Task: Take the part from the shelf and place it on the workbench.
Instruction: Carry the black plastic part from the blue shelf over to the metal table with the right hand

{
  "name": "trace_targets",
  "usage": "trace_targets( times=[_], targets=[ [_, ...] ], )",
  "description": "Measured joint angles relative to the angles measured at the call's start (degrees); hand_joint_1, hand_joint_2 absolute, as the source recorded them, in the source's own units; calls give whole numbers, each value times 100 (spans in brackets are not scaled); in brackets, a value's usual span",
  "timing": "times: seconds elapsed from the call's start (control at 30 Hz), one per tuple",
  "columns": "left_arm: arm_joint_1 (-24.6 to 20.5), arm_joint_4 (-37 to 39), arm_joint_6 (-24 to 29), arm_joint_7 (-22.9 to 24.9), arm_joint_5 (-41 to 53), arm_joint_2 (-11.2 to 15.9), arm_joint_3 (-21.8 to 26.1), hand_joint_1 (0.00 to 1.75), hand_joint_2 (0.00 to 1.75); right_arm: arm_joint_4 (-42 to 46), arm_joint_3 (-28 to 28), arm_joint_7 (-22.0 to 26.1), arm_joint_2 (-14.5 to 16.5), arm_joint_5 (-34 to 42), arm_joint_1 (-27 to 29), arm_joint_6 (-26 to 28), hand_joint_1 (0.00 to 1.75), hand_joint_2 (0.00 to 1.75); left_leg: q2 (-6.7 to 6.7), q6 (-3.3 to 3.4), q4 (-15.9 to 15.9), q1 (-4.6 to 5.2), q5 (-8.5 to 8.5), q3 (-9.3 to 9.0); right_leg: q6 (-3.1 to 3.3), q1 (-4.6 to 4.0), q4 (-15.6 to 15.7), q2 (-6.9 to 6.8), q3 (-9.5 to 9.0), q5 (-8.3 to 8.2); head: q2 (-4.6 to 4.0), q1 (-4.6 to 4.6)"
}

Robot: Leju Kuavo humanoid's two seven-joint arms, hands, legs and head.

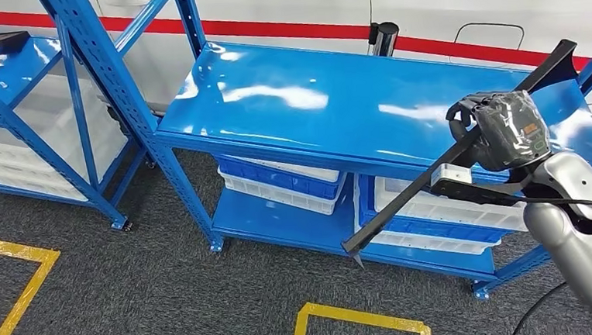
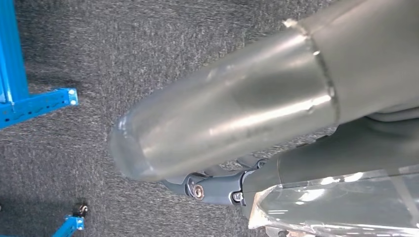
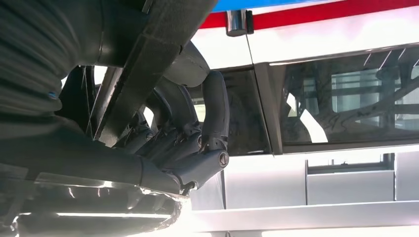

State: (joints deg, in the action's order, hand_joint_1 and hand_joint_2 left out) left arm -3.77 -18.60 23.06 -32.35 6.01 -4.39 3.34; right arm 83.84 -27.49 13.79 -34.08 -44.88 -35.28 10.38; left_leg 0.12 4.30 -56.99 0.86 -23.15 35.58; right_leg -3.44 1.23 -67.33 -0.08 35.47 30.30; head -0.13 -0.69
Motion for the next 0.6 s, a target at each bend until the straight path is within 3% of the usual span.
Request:
trace_targets(
  times=[0.07,0.1,0.13,0.2,0.23,0.3,0.37,0.4,0.43,0.47,0.53,0.6],
  targets=[
    [-1,1,0,-1,1,0,0,0,0,2,5,-1,-5,3,-10,2,152,175,-3,-45,-47,14,51,79,10,-26,773,2,-523,-109,0,-5],
    [-1,1,0,-2,2,1,0,0,0,2,8,-1,-10,5,-12,3,152,175,-6,-72,-70,23,76,104,39,-46,981,8,-647,-117,0,1],
    [0,2,0,-3,3,1,0,0,0,3,9,-2,-13,8,-9,4,152,175,-9,-97,-82,29,104,124,74,-72,1046,16,-672,-112,0,0],
    [2,2,-1,-5,5,9,0,0,0,3,9,-5,-13,12,-4,7,152,175,-28,-155,-106,33,127,160,154,-36,1052,13,-605,-172,0,10],
    [5,3,-3,-7,7,14,0,0,0,4,7,-8,-7,14,-4,10,152,175,-37,-189,-176,26,39,206,215,-5,1057,5,-574,-214,0,-4],
    [7,4,-9,-9,11,21,0,0,0,8,6,-14,4,16,-6,17,152,175,-50,-276,-635,-16,-398,390,324,40,1064,-11,-494,-315,0,-30],
    [10,7,-14,-10,15,20,0,0,0,11,8,-19,9,16,9,20,152,175,-45,-361,-1400,-76,-872,619,357,40,1059,-15,-379,-409,0,-50],
    [11,9,-14,-11,15,20,0,0,0,11,8,-19,10,16,20,20,152,175,-42,-393,-1664,-106,-970,666,347,40,1057,-16,-326,-449,0,-49],
    [12,13,-14,-11,15,20,0,0,0,11,8,-19,10,16,32,20,152,175,-37,-418,-1725,-134,-956,610,331,45,1054,-16,-276,-487,0,-51],
    [12,16,-13,-13,15,22,0,0,0,10,9,-18,11,16,40,20,152,175,-33,-434,-1539,-161,-851,433,309,53,1049,-15,-233,-519,0,-51],
    [5,21,-11,-18,14,27,0,0,0,10,19,-17,10,17,41,21,152,175,-34,-442,-743,-198,-621,-134,254,62,1034,-12,-168,-573,0,-54],
    [-5,24,-8,-28,13,31,0,0,0,10,36,-17,11,21,21,23,152,175,-51,-395,-167,-187,-542,-506,172,52,1029,-12,-135,-627,0,-49]
  ],
)
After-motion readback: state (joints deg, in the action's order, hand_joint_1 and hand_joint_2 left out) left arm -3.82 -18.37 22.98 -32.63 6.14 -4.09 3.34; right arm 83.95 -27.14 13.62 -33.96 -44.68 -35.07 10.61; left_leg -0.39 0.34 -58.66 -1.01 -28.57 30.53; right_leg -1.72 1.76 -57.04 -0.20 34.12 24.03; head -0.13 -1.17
